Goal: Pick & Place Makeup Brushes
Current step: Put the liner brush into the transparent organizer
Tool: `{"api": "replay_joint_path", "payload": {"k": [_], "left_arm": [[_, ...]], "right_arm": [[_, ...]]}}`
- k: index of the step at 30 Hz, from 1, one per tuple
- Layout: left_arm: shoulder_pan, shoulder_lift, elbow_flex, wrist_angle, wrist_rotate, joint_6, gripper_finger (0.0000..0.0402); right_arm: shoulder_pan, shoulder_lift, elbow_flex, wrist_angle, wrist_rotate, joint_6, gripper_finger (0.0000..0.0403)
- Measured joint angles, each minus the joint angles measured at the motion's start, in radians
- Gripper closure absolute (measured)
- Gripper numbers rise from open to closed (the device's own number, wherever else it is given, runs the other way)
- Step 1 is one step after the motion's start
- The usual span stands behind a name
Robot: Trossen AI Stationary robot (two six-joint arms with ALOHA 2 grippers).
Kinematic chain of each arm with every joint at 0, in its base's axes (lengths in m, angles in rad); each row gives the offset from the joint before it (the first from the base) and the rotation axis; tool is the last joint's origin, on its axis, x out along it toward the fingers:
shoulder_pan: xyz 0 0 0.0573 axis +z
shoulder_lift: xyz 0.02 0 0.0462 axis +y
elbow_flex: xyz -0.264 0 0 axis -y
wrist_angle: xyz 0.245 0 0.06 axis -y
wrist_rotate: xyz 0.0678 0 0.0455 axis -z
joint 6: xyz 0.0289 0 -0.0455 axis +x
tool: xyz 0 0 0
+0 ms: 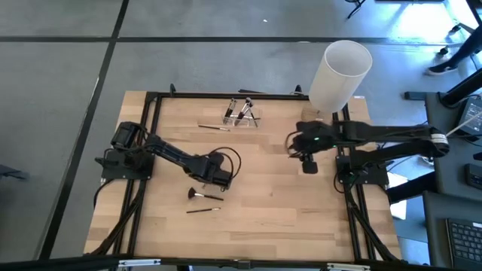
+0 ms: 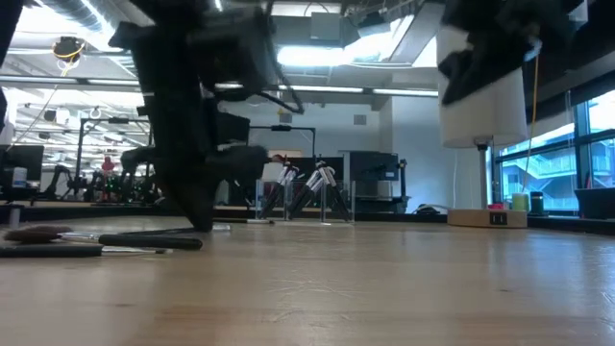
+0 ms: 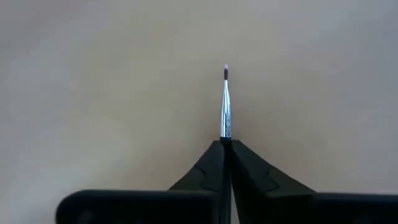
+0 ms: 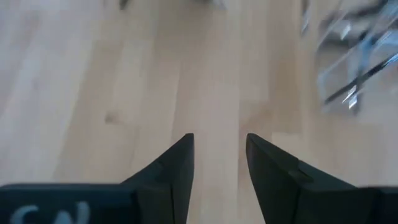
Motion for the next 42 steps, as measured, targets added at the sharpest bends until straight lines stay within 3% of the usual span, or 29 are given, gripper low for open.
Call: {"api": "replay_joint_path", "payload": {"k": [4,7,15,19,23,28,35,38,42], "left_arm": [[0.034,-0.022,0.000,0.038,-0.128,0.028,0.0384],[0.068,-0.034,0.000,0.139,-0.157,0.116,0.0380],[0.194,-0.037,0.055,0.673,-0.121,0.555,0.0383],[0.249,-0.038,0.088,1.000,-0.141,0.805,0.0381],[0.297,-0.034,0.095,1.217,-0.226,1.037,0.0381],[0.366,0.010,0.094,1.255,-0.292,1.023,0.0381],[0.436,0.133,0.093,1.518,-0.188,0.985,0.0381],[0.451,0.176,0.094,1.638,-0.155,1.045,0.0382],[0.460,0.208,0.094,1.673,-0.148,1.106,0.0380]], "right_arm": [[0.000,-0.131,-0.019,0.074,0.000,0.025,0.0258],[0.000,-0.218,-0.046,0.128,0.001,0.028,0.0258],[0.000,-0.356,-0.055,0.121,0.042,0.071,0.0258],[0.000,-0.394,-0.055,0.078,0.128,0.079,0.0258],[0.000,-0.429,-0.056,0.070,0.246,0.109,0.0258],[0.000,-0.471,-0.056,0.063,0.301,0.131,0.0258],[0.000,-0.503,-0.056,0.063,0.307,0.134,0.0258],[0.000,-0.506,-0.056,0.052,0.307,0.141,0.0258],[0.000,-0.505,-0.056,0.040,0.307,0.148,0.0258]]}}
